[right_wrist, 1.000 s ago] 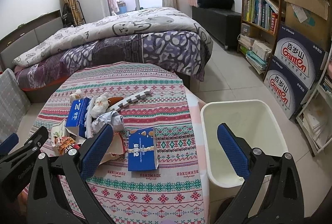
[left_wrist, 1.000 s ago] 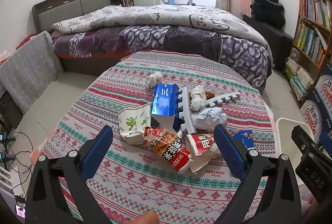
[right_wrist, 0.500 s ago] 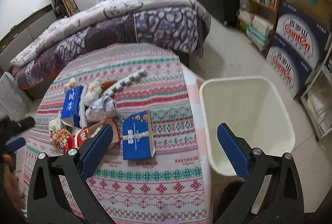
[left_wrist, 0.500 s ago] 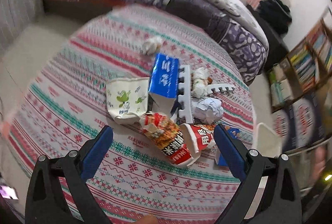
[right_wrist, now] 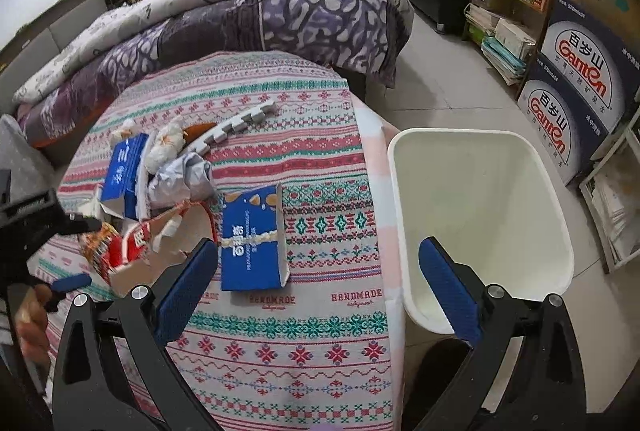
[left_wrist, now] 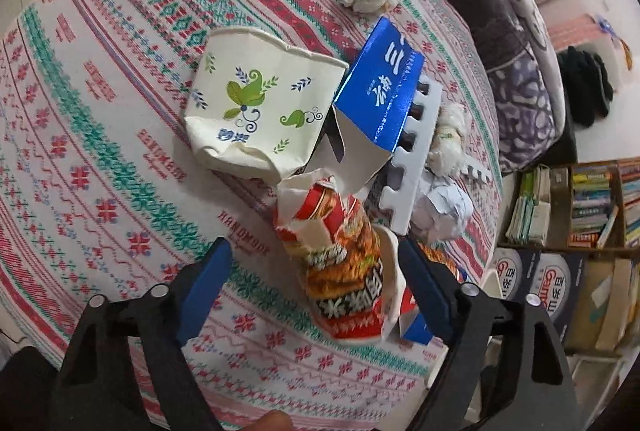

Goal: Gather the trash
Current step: 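Grasp the red snack wrapper with the left tool while the right tool grasps the blue biscuit box, then carry the blue biscuit box over the white bin and open the right tool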

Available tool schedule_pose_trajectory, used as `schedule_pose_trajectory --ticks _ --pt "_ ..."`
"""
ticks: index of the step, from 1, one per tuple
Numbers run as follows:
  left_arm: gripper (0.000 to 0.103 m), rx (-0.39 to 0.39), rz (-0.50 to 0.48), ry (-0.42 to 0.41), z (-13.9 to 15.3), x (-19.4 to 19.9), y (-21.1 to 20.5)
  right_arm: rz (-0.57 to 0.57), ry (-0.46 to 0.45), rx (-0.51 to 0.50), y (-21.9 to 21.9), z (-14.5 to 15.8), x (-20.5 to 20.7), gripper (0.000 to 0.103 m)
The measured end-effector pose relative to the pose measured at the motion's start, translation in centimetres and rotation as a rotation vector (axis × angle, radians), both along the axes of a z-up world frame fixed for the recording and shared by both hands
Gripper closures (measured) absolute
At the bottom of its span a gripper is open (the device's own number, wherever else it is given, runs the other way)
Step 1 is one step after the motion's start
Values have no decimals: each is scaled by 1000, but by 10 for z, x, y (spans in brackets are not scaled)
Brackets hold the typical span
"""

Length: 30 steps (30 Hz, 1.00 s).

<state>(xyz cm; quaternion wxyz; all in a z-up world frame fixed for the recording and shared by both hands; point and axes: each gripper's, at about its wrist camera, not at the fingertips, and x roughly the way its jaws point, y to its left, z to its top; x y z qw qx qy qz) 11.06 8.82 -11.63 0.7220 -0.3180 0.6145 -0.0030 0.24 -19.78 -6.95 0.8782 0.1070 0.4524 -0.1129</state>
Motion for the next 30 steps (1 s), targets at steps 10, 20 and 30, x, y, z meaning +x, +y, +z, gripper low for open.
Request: schedule_pose_trajectory --ticks 10,20,30 --pt "64 66 -95 -109 25 -2 -5 101 156 27 22 -27 37 7" --pt "64 169 -171 -282 71 -1 -11 187 270 22 49 -72 63 16" --pt "63 246 -227 -328 72 -6 -31 180 185 62 39 -54 65 50"
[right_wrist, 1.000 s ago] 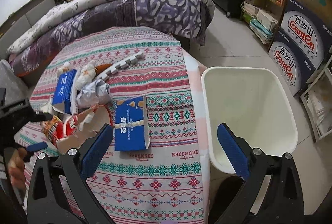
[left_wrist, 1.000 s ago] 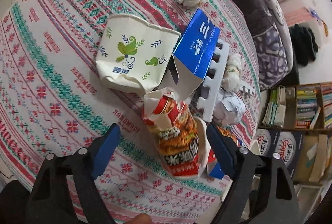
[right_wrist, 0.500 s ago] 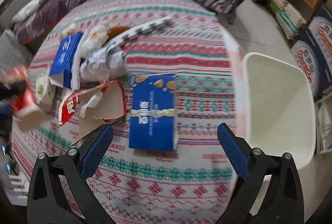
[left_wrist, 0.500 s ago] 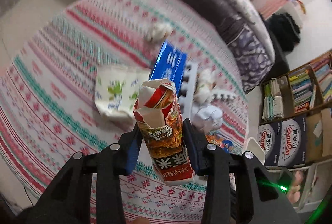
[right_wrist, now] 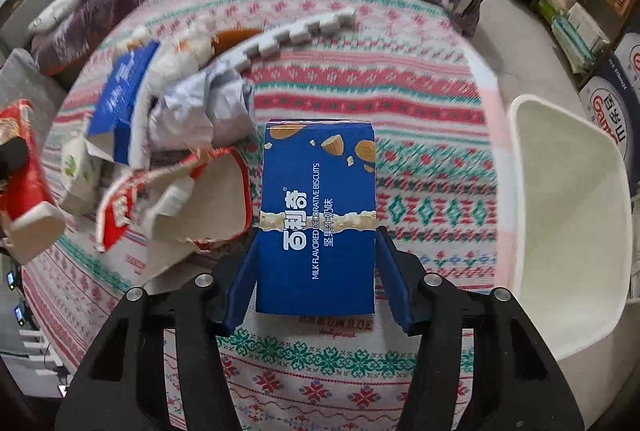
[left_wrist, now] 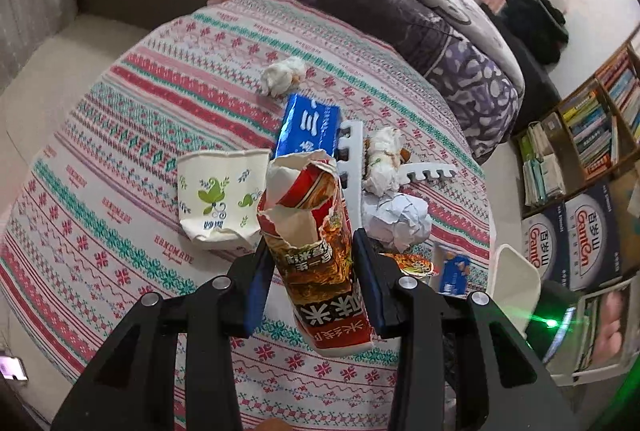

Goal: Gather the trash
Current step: 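Carry the blue biscuit box over the white bin and open the right tool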

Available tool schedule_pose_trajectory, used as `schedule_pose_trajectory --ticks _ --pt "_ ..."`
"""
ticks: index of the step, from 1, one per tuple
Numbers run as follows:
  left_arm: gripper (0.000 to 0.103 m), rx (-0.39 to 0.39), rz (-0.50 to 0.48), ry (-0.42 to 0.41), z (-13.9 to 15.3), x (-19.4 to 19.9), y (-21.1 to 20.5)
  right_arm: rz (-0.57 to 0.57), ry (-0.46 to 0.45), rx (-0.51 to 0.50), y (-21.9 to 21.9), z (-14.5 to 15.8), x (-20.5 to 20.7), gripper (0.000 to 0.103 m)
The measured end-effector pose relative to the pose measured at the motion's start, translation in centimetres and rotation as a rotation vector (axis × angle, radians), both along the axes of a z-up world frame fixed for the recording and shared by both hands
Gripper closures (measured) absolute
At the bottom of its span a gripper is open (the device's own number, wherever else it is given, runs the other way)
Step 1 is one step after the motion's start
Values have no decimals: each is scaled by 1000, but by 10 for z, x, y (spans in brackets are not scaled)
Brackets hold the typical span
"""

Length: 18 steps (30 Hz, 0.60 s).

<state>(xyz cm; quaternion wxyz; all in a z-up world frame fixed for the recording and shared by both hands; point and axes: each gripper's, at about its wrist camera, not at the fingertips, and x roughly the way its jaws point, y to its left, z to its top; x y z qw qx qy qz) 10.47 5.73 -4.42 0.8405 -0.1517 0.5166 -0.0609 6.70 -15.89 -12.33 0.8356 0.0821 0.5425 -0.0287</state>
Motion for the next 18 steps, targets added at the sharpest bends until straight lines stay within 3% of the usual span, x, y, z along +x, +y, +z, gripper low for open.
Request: schedule_pose_trajectory --ticks 5,12,18 --pt "63 39 -38 -70 10 -8 -14 -47 -82 13 -11 22 -6 50" --pt "63 82 -108 -167 22 -19 -45 -138 -201 -50 -42 48 -25 50" --pt "63 99 -193 -227 27 -30 -79 -242 -241 -102 -76 59 -38 49"
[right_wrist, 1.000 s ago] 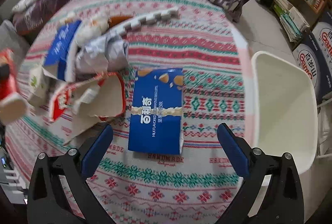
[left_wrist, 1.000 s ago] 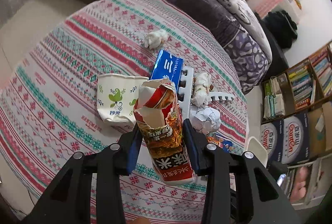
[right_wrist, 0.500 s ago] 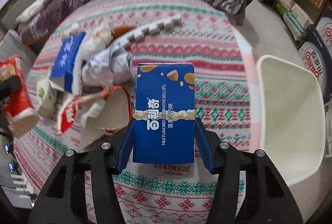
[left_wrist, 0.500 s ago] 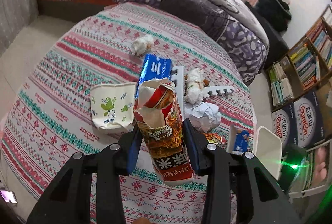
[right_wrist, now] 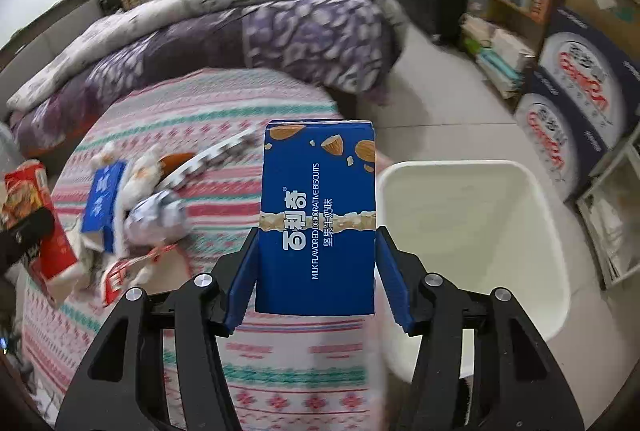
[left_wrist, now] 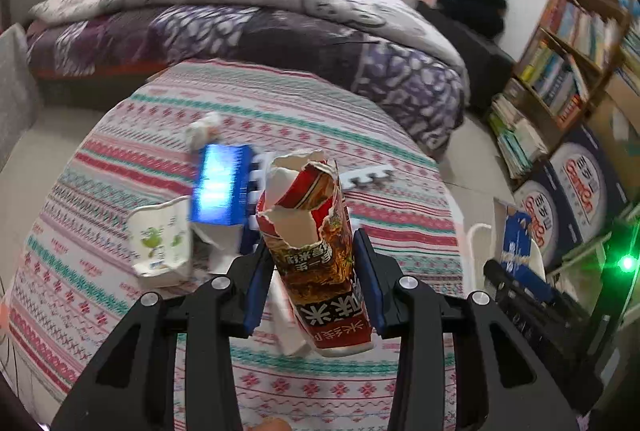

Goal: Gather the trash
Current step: 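Carry the blue biscuit box over the white bin and open the right tool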

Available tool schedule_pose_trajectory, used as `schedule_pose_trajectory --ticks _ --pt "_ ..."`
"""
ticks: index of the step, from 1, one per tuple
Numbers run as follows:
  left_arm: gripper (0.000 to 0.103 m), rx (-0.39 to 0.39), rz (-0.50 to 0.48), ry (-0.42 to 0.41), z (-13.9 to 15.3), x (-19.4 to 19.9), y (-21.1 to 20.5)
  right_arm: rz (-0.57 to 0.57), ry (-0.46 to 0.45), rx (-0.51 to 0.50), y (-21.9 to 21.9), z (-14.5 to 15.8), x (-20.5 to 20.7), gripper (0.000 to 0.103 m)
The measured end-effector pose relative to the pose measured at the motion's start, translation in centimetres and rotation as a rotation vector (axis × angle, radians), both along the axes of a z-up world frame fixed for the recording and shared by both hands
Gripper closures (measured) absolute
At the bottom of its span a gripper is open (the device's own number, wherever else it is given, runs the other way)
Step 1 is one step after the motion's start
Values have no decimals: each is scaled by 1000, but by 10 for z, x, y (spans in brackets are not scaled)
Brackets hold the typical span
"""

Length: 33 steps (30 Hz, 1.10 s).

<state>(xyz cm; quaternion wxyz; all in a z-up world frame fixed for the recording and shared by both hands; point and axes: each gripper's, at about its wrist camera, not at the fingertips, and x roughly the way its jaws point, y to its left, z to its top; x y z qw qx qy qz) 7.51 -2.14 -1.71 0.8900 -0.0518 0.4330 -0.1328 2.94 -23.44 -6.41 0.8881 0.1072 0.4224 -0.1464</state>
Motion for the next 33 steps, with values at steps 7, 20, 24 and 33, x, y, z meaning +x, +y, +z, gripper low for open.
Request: schedule_pose_trajectory --ticks 7,20,24,33 --pt "63 8 -115 -29 1 -14 -47 -152 -7 -57 -44 5 -19 49" --pt "63 -36 -293 24 -6 -28 -136 -422 -23 20 -128 17 -59 31" --pt "63 -14 -333 33 -11 -31 -164 -484 -63 57 -150 24 -75 23" --pt "56 -36 -404 75 -15 -35 -213 -561 -120 168 -181 31 -93 18"
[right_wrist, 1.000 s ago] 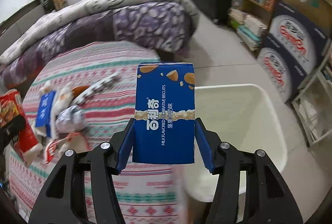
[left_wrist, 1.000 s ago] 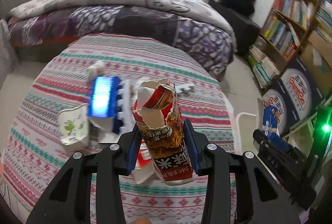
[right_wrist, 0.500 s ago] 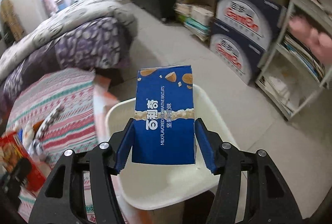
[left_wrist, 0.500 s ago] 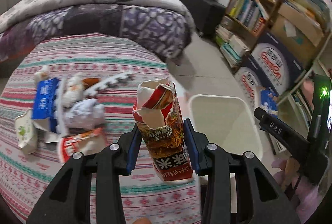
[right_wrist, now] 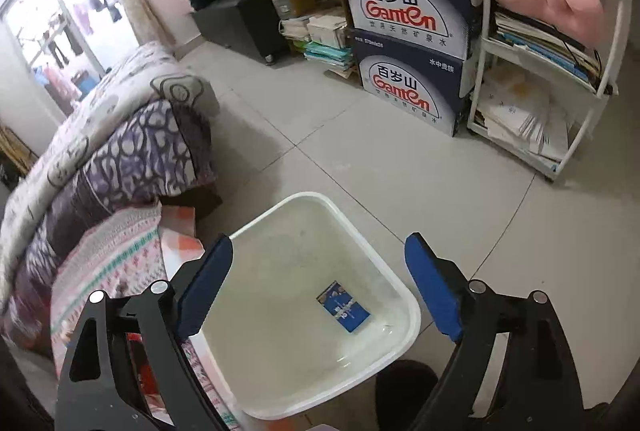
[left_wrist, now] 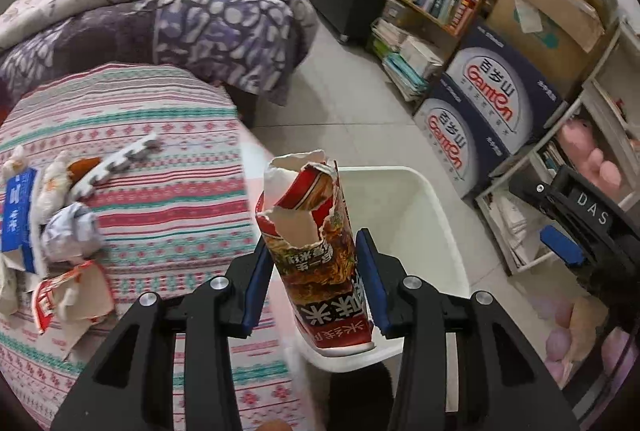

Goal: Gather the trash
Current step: 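Carry the blue biscuit box over the white bin and open the right tool, then drop the red snack wrapper into the bin with the left tool, then grasp another wrapper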

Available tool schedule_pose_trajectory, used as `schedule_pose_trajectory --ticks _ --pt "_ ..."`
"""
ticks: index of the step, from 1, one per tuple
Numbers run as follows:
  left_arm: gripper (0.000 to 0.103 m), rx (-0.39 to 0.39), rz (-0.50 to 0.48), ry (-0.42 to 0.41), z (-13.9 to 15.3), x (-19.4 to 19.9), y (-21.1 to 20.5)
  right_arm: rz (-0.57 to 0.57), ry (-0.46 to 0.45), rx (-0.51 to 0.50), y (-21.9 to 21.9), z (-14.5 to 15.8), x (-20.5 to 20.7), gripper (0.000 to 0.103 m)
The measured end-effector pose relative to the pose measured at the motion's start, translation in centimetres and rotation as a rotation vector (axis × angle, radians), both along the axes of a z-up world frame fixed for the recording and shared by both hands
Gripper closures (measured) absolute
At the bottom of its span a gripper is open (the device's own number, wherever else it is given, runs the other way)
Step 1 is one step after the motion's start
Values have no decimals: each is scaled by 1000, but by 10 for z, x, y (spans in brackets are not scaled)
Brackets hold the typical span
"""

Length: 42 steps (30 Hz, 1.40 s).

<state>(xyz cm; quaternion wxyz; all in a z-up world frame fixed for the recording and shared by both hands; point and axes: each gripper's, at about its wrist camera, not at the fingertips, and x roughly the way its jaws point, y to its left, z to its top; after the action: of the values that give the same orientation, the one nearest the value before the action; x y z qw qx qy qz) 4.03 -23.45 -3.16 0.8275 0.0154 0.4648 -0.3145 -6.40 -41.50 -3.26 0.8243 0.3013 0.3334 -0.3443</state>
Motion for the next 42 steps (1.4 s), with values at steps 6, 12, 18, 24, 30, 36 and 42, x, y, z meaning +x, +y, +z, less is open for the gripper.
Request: schedule_pose_trajectory --ticks 6,12,18,24,30,36,42 --pt "33 6 -23 -25 6 -2 1 18 -5 -2 6 1 4 15" --pt "30 65 25 -50 1 6 39 78 6 -11 28 0 18 14" --pt "26 186 49 -71 -14 17 80 180 46 -35 63 -4 41 13" --pt "25 438 -57 -59 -44 25 102 250 93 -77 90 -10 60 11" --pt "25 592 -136 -32 -81 34 122 322 129 -73 113 -18 75 10" --pt "58 647 -114 -43 -93 40 137 383 155 -73 136 -25 88 10" --pt "83 488 -57 -18 -62 45 173 430 165 -80 156 -32 96 10"
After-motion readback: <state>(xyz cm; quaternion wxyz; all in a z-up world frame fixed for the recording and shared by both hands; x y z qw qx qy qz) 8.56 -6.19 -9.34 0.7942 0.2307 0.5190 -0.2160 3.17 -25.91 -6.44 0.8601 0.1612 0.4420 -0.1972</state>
